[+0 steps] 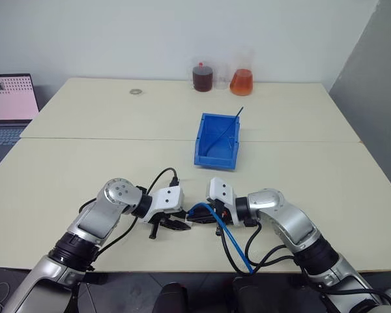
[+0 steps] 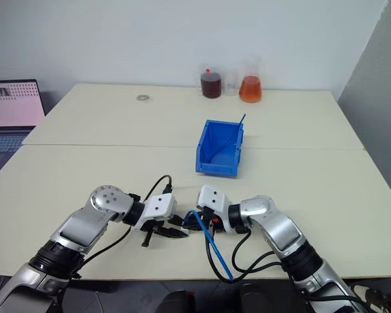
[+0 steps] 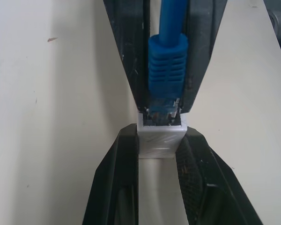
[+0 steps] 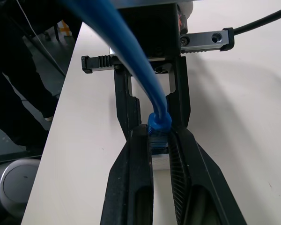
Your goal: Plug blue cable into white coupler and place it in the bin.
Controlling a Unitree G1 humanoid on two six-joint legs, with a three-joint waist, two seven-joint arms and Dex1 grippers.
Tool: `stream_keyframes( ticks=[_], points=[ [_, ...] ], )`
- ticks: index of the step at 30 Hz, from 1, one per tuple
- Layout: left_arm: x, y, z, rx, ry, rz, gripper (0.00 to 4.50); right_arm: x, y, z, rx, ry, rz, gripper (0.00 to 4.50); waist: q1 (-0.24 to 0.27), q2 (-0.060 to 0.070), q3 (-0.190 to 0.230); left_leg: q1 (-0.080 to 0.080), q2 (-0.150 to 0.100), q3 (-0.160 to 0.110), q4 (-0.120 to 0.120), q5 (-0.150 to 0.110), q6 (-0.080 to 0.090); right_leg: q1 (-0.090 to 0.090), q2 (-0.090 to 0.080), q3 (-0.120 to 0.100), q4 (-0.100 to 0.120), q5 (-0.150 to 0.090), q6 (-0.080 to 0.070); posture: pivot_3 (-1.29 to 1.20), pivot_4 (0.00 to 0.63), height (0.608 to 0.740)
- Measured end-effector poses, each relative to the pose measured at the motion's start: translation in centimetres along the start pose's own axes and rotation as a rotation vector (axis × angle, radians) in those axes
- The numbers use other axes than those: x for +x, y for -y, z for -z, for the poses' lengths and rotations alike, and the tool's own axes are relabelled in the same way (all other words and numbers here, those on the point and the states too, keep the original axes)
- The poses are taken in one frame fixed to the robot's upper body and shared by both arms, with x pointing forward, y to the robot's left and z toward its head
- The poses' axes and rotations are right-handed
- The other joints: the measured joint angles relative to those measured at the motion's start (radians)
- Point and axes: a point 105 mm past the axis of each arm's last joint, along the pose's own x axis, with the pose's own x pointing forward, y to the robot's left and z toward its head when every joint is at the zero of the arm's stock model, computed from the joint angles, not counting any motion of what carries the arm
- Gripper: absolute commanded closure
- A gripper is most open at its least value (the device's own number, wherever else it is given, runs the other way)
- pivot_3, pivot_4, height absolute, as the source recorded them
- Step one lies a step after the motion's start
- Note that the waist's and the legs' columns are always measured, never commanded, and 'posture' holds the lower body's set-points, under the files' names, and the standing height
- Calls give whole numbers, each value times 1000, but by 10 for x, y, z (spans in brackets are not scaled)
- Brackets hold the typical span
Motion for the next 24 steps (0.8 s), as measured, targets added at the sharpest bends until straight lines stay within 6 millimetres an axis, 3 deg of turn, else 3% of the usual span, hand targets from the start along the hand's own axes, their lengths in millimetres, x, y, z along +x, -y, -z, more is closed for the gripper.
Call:
stream_keyframes(
  ticks=[17,19,24],
  points=[
    [-1,5,4,-42,-5,-14,3728,6,-3,1,-19,-10,-3,4317,-1,1,-7,4,2,1,-1,0,1,1,3,2,0,-1,-1,0,150,740],
    [-1,5,4,-50,4,-24,3015,6,-2,1,-21,-8,-2,4317,-1,1,-7,4,2,1,-1,0,1,1,3,2,0,-1,-1,0,150,740],
    [6,8,4,-92,67,-55,1846,9,-4,0,-25,12,-7,4317,-1,0,-6,3,2,0,-1,0,1,1,3,2,0,-1,-1,0,150,740]
  ],
)
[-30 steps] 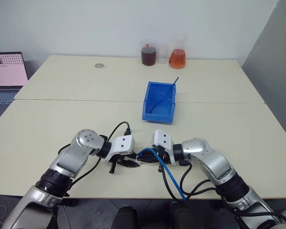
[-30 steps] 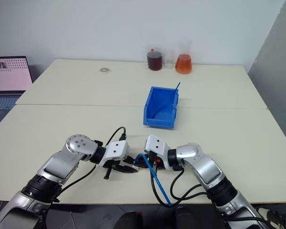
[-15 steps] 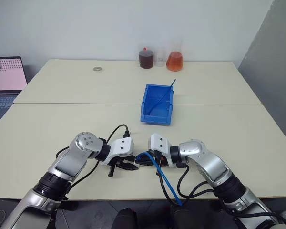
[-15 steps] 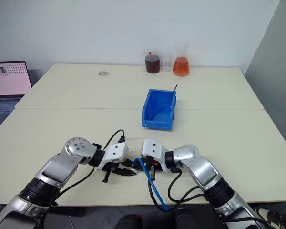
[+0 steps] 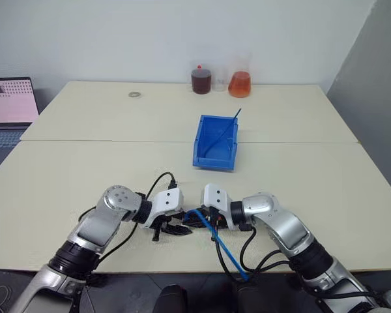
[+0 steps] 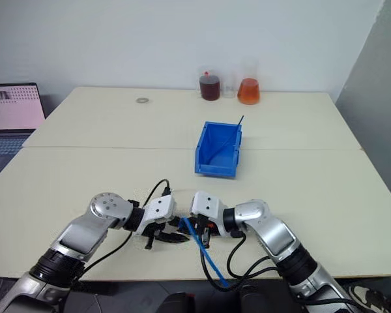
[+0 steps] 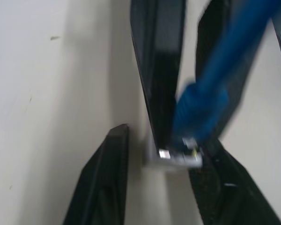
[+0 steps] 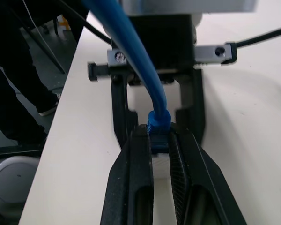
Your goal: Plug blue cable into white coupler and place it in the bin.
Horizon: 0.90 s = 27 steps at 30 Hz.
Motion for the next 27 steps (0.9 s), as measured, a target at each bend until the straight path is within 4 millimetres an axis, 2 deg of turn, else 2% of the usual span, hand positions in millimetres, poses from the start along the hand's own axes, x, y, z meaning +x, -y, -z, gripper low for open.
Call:
stream_keyframes(
  ticks=[4,9,12,14,16,20,21,23,27],
  points=[
    [-9,7,5,-23,10,-26,988,-5,2,-1,13,15,15,4317,-3,0,1,0,1,-1,0,0,0,-1,1,0,0,0,0,0,150,740],
    [-37,14,19,-103,0,-118,5,-20,13,-1,58,27,73,4318,-1,0,9,-1,2,-2,-1,0,0,-2,0,-1,1,0,-1,0,150,740],
    [-53,13,13,-168,71,-182,0,-36,26,-6,79,55,152,4318,1,0,14,-3,2,-2,0,0,0,-2,-1,-2,0,0,-1,0,150,740],
    [-66,9,2,-203,130,-234,0,-47,35,-16,91,105,218,4318,3,-1,17,-5,2,-2,0,0,0,-3,-2,-3,0,0,-1,0,150,740],
    [-77,2,-8,-221,179,-301,0,-63,47,-32,106,175,304,4318,3,0,18,-7,2,-2,0,0,0,-4,-4,-3,0,0,0,0,150,740],
    [-95,-21,-34,-207,264,-445,0,-116,85,-78,132,347,538,4318,2,-1,21,-9,1,-2,1,0,0,-4,-5,-3,0,1,1,0,150,740],
    [-97,-24,-38,-198,269,-463,0,-124,90,-85,127,367,570,4318,2,-1,21,-9,0,-2,1,0,0,-4,-5,-3,-1,1,1,0,150,740],
    [-100,-34,-47,-176,282,-515,0,-133,103,-94,149,386,607,4318,1,-1,21,-9,0,-2,1,0,0,-4,-5,-3,-1,1,1,0,150,740],
    [-101,-64,-63,-105,266,-653,0,-128,140,-83,256,310,653,4318,-1,-1,21,-9,-2,1,0,0,0,-5,-4,-3,-1,3,-3,0,150,740]
  ],
)
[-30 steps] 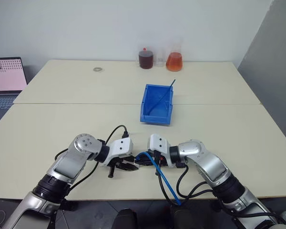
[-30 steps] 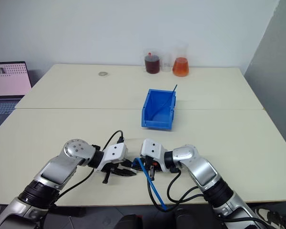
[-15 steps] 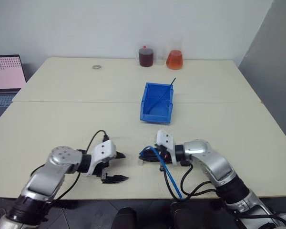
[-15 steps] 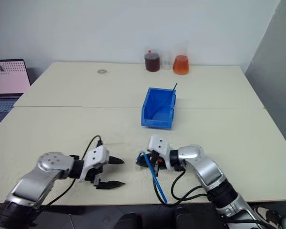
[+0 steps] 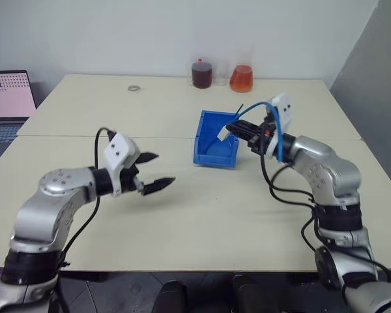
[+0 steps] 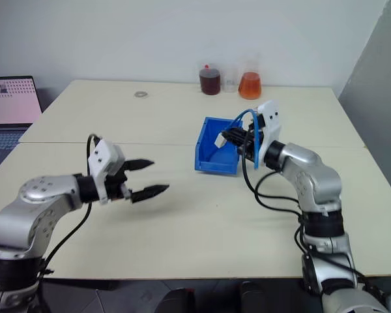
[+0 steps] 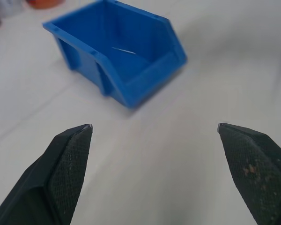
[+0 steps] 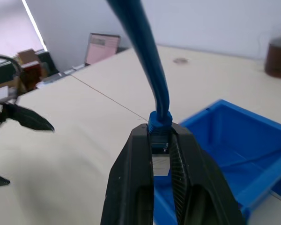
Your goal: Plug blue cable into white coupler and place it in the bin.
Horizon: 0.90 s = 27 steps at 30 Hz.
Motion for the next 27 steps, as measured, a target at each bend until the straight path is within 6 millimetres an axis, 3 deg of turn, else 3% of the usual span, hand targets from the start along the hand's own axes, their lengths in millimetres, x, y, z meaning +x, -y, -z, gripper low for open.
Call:
stream_keyframes(
  ticks=[5,7,14,22,27],
  points=[
    [15,-6,4,13,-21,-50,0,26,21,12,29,-78,62,4318,-4,0,0,-10,2,2,0,0,0,-11,0,1,2,1,-2,0,150,740],
    [19,-7,6,42,-36,-58,0,34,27,12,9,-115,75,3615,-4,0,0,-11,2,3,-1,0,0,-12,-1,2,1,2,-3,0,150,740],
    [24,-7,-1,67,-24,-63,0,47,34,23,-5,-252,46,1984,-1,0,0,-12,3,5,-1,0,0,-13,-3,2,0,1,-3,0,150,740],
    [29,-1,-1,66,-18,-43,0,48,43,-4,-129,-285,46,50,-1,0,0,-12,3,4,0,0,0,-12,-2,1,1,2,-2,0,150,740],
    [33,0,-2,47,4,-51,0,28,68,-23,-150,-253,134,50,1,1,0,-12,3,5,0,0,0,-12,-3,2,1,2,-2,0,150,740]
  ],
)
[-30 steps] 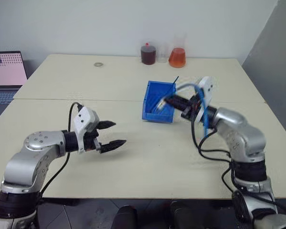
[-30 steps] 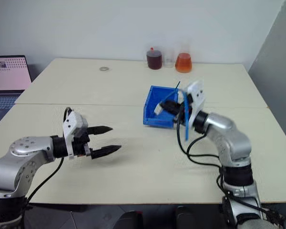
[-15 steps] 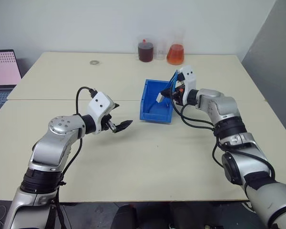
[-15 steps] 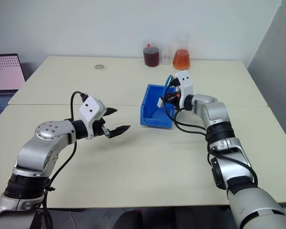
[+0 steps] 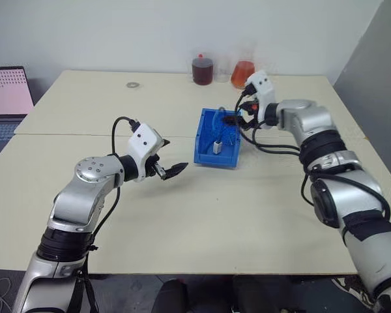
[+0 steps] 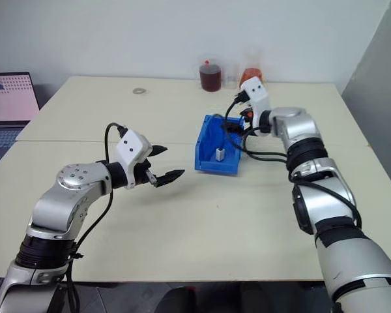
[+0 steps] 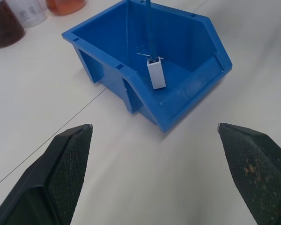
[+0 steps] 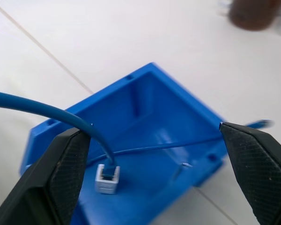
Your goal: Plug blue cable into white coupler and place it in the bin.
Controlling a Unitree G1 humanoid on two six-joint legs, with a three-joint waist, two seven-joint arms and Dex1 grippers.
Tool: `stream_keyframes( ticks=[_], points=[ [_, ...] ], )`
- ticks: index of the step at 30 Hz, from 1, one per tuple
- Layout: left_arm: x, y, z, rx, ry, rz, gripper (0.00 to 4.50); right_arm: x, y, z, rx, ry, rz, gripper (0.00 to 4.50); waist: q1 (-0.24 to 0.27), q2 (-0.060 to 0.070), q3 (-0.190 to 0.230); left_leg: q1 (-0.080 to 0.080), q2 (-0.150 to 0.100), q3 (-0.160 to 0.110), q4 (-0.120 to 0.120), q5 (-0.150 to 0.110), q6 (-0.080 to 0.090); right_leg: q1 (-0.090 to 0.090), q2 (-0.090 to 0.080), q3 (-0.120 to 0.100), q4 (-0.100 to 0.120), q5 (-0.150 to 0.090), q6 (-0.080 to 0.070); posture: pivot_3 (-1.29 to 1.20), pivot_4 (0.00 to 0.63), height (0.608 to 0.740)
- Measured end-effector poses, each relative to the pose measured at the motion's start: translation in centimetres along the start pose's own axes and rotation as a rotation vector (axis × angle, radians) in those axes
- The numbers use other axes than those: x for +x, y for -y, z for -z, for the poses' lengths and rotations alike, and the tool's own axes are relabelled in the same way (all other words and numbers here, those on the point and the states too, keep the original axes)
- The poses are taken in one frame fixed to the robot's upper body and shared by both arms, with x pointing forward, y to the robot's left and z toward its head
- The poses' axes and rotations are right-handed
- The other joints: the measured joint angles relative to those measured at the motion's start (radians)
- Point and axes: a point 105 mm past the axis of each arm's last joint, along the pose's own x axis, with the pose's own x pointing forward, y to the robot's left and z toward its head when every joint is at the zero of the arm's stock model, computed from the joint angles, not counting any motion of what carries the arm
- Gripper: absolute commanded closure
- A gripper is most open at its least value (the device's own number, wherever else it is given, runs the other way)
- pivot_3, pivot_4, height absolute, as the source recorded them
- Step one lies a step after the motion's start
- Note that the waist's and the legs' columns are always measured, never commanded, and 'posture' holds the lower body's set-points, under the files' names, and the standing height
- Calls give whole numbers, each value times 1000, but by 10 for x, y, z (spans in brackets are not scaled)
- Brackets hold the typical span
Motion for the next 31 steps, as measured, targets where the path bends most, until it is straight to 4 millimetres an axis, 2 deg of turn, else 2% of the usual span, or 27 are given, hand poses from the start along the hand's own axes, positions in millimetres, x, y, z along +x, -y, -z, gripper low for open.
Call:
stream_keyframes(
  ticks=[5,7,10,11,13,16,18,20,22,25,26,29,31],
  points=[
    [3,2,1,-48,25,-10,0,-33,25,1,12,13,38,50,3,0,0,-1,0,-1,0,0,0,0,-1,0,0,0,0,0,150,740],
    [0,-2,1,-59,31,-34,0,-50,32,21,34,-17,46,50,3,0,0,-1,0,-2,0,0,0,0,-1,-1,0,0,0,0,150,740],
    [0,-5,1,-66,36,-51,0,-63,32,50,83,-67,61,50,3,0,0,-1,0,-2,1,0,0,0,0,-1,1,0,0,0,150,740],
    [1,-6,3,-78,35,-56,0,-68,27,58,121,-58,47,50,3,0,0,-1,0,-2,1,0,0,0,0,-1,1,0,0,0,150,740],
    [3,-7,5,-97,36,-68,0,-74,19,61,144,-36,27,50,-2,1,1,-1,-1,-3,1,0,0,0,0,1,2,0,0,0,150,740],
    [3,-9,3,-110,53,-83,0,-88,6,47,72,59,24,50,-3,1,1,1,-1,-5,1,0,0,1,0,0,2,0,0,0,150,740],
    [-1,-14,4,-122,61,-125,0,-98,-1,45,32,98,34,50,-1,1,0,2,-1,-5,0,0,0,2,1,-1,1,0,0,0,150,740],
    [-7,-21,11,-138,64,-209,0,-108,-7,56,-5,118,66,50,2,1,0,3,0,-5,0,0,0,4,1,-2,0,0,0,0,150,740],
    [-18,-25,24,-149,38,-323,0,-118,-15,79,-7,170,137,50,3,-1,-1,3,1,-6,0,0,0,5,0,-2,-1,0,0,0,150,740],
    [-36,-25,44,-195,-3,-397,0,-126,-45,113,39,194,141,50,0,0,0,3,2,-6,0,0,0,3,-1,1,1,0,1,0,150,740],
    [-40,-24,48,-210,-10,-402,0,-127,-52,118,46,196,129,50,-2,0,0,3,1,-6,1,0,-1,2,-1,2,2,0,2,0,150,740],
    [-53,-18,55,-221,-26,-373,0,-134,-75,113,8,245,69,50,-4,0,1,9,0,-5,1,0,-1,9,1,1,0,-2,8,0,150,740],
    [-58,-19,54,-211,-32,-360,0,-133,-81,109,7,261,32,50,-2,-2,3,14,-1,-4,2,1,0,14,1,0,0,0,9,0,150,740]
  ],
)
